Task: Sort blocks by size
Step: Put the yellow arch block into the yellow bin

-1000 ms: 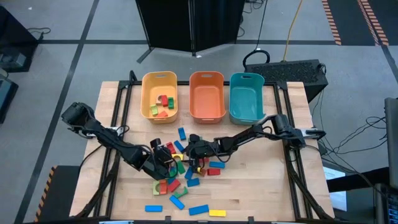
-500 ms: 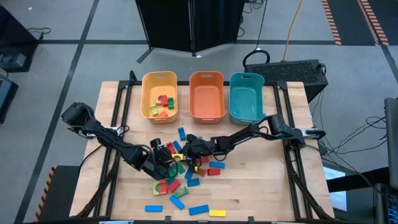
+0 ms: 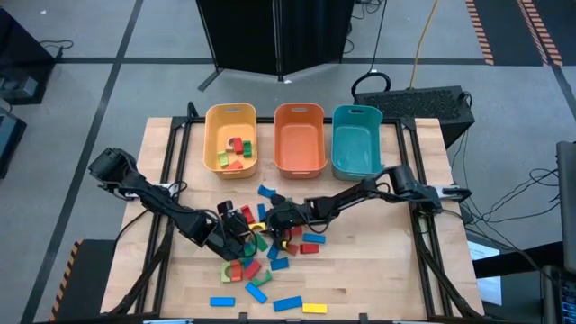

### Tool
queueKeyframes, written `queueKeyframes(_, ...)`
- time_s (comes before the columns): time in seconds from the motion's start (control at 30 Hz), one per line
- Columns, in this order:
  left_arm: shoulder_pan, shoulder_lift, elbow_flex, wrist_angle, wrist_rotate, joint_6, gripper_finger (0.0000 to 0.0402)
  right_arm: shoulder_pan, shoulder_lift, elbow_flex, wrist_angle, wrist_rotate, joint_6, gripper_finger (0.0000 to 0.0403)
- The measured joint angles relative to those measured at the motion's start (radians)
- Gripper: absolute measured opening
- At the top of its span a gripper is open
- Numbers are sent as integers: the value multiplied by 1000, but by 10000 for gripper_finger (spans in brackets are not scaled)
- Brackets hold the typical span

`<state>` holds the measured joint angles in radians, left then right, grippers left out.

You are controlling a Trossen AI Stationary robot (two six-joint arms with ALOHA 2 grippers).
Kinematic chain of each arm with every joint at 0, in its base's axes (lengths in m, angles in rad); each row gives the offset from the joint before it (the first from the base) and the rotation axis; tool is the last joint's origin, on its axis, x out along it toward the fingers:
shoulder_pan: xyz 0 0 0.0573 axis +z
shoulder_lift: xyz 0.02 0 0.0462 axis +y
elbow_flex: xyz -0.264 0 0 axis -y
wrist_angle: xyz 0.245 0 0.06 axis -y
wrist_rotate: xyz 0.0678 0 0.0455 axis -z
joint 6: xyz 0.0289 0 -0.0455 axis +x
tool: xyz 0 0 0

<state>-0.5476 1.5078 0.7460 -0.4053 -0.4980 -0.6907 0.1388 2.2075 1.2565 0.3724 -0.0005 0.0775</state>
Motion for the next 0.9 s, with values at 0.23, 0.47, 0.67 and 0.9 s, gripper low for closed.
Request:
queueKeyframes(0.23, -3, 0, 0, 5, 11, 78, 203, 4, -55, -4, -50, -6, -19, 124)
queueKeyframes(0.47, -3, -1, 0, 27, 12, 76, 203, 3, -72, -4, -46, 6, -35, 125)
queueKeyframes(0.67, -2, -1, 0, 120, 3, 127, 203, 15, -102, -3, -55, 46, -66, 125)
queueKeyframes(0.9, 4, -1, 0, 138, -22, 148, 203, 39, -131, -2, -44, 65, -99, 125)
